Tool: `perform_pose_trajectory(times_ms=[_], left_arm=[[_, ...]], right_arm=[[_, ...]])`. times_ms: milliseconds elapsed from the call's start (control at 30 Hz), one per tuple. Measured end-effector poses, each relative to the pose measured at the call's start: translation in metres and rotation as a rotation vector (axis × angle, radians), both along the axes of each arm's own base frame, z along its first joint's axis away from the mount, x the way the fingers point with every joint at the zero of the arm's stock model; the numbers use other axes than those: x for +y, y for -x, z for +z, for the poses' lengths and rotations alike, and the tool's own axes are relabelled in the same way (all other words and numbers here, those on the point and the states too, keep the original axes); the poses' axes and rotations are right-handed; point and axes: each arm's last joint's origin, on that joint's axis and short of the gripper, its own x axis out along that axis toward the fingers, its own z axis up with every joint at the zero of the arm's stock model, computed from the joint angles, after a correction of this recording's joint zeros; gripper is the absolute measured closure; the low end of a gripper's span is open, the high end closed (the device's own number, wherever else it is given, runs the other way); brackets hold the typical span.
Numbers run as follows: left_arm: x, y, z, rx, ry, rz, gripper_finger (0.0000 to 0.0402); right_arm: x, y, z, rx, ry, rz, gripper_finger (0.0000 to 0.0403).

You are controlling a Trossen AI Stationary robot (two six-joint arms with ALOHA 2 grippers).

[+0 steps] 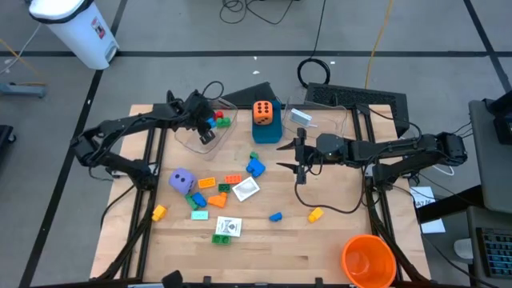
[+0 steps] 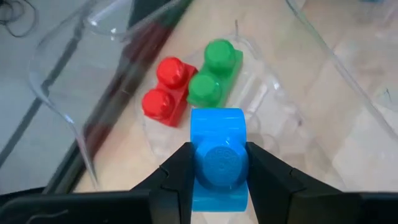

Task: Pick & Place Toys
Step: Put the blue game piece into the left transparent bin

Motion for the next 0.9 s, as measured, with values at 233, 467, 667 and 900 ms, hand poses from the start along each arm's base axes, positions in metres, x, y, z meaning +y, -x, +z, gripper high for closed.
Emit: perform_pose_trajectory(times_ms=[233,467,667,900], left_arm=[[0.01,0.0,-0.01,0.029,0.01,-0.015,0.0277],[0.021,0.004,-0.021,0.057,0.028,0.008,0.0286],[0.027,0.002,-0.025,0.052,0.017,0.011,0.0262],[0.031,-0.001,-0.032,0.035,0.032,-0.006,0.0287]], right_arm=[[0.0,0.0,0.0,0.003,0.021,0.006,0.019],[0.0,0.0,0.0,0.003,0.022,0.006,0.0192],[0.0,0.0,0.0,0.004,0.02,0.006,0.0193],[0.0,0.0,0.0,0.004,0.02,0.006,0.0194]])
